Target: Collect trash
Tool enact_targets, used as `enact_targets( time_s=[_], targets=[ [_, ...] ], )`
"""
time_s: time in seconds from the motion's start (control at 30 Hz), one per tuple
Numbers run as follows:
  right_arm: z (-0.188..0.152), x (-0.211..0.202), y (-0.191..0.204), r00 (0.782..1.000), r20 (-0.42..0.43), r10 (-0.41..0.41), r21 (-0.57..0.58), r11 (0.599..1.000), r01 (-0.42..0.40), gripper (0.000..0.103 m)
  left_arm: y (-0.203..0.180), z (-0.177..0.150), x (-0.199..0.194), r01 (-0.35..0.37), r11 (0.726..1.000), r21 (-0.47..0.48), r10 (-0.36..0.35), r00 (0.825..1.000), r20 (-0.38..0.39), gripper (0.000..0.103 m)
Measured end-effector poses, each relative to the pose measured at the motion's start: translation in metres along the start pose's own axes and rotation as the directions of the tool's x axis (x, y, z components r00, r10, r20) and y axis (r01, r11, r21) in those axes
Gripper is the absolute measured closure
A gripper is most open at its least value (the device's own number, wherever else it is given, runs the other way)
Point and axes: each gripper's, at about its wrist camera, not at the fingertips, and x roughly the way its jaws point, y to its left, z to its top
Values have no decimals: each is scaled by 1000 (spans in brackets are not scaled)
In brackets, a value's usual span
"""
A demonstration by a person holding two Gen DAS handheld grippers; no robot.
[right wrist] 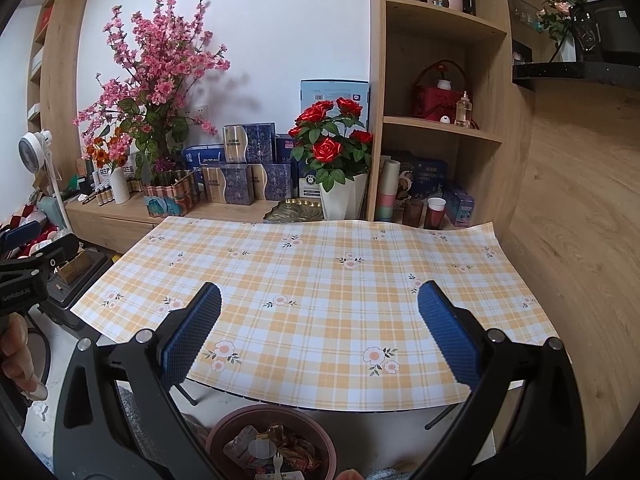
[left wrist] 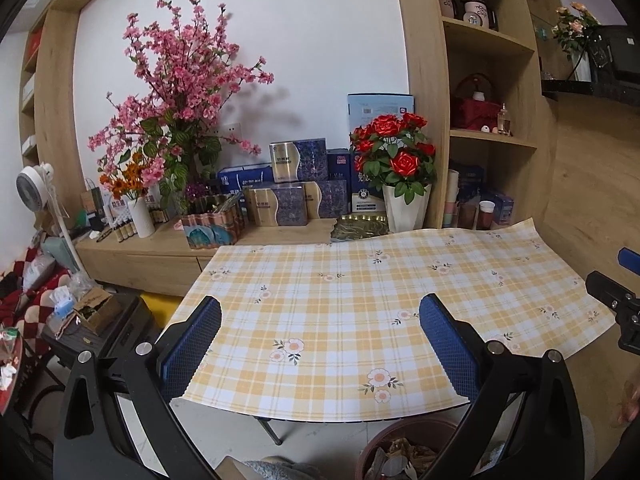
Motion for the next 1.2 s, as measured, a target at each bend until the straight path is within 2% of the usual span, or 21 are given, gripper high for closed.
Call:
enact_targets(
  time_s=[0.87, 1.0, 1.13, 1.2],
  targets=[
    [2, -1, 3, 1000, 3, 1, -2, 1000, -1, 6, 1, 6, -12, -2, 1000, -8, 2, 1000, 20, 6],
    [3, -2, 3, 1000, 5, 3, -3, 1000, -3, 6, -2, 7, -13, 16, 1000, -3, -16, 1000, 17, 6],
    [6, -5, 6, 1000, 10, 7, -4, 1000, -7, 6, -3, 4, -22, -17, 1000, -8, 18, 997, 74, 6],
    [6, -5, 6, 1000, 10, 5, -4, 1000, -5, 6, -3, 5, -22, 4, 1000, -17, -3, 998, 65, 6]
  ],
)
